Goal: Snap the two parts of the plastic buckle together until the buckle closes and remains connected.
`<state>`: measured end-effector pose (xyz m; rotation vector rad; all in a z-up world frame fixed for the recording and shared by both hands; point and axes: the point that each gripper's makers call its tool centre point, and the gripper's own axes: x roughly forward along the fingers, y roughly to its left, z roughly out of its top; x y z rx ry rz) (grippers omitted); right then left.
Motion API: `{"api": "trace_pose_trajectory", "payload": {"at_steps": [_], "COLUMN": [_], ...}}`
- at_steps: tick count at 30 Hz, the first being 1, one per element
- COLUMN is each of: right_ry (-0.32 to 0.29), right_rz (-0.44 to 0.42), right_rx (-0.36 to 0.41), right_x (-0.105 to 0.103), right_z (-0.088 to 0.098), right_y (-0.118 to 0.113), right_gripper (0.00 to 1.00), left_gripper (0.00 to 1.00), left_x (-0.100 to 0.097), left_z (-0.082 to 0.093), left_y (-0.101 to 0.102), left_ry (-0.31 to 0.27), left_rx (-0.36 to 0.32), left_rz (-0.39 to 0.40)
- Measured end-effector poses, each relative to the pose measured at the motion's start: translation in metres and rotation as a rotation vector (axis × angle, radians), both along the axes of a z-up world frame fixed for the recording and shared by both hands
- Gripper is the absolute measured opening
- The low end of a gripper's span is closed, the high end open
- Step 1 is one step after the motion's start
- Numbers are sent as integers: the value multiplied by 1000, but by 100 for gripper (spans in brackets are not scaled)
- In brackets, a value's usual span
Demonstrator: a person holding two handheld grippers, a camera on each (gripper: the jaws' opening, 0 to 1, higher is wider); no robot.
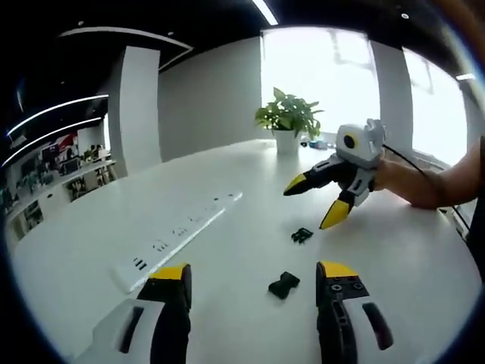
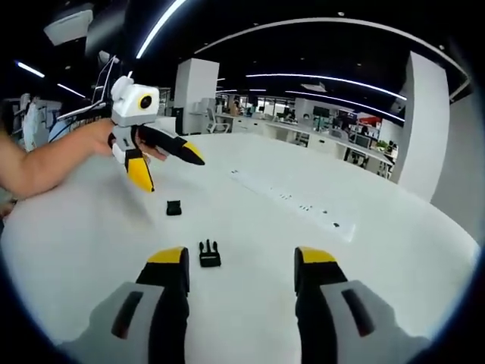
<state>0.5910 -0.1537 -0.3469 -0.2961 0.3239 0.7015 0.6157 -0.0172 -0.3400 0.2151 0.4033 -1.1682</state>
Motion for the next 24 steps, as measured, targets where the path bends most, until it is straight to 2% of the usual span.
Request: {"api": "trace_pose_trajectory", "payload": {"at_steps": [3, 5, 7, 9, 14, 16, 19, 21, 24], "right_ry": [-5, -8, 0, -2, -7, -4, 26, 30, 36], "right_rz": [11, 11, 13, 15, 30, 53, 99, 129, 151], "right_rx": [0, 1, 16, 32, 42, 38, 27, 27, 30], "right_x": [4, 9, 12, 12, 9, 7, 0, -5, -9], "right_z": [2, 3, 4, 5, 9, 8, 1, 2, 4], "right_y": [3, 2, 2, 1, 1, 3, 9, 15, 18], "right_gripper": [55, 54, 53, 53, 52, 52, 47, 44, 43], "left_gripper": [67, 67, 67, 66, 65, 64, 62, 61, 61], "left_x": [0, -5, -13, -15, -14, -25, -26, -24, -26], "left_z": [1, -1, 1, 4, -4, -4, -8, -14, -19], "left_y": [0, 0, -5, -6, -3, -7, -8, -9, -10], "left_ry": [-12, -24, -22, -21, -29, -9, -19, -22, -17], "left_rx": [4, 29, 6, -14, 14, -15, 3, 37, 50], "left_rz": [-14, -62, -115, -127, -143, -199, -207, -195, -200]}}
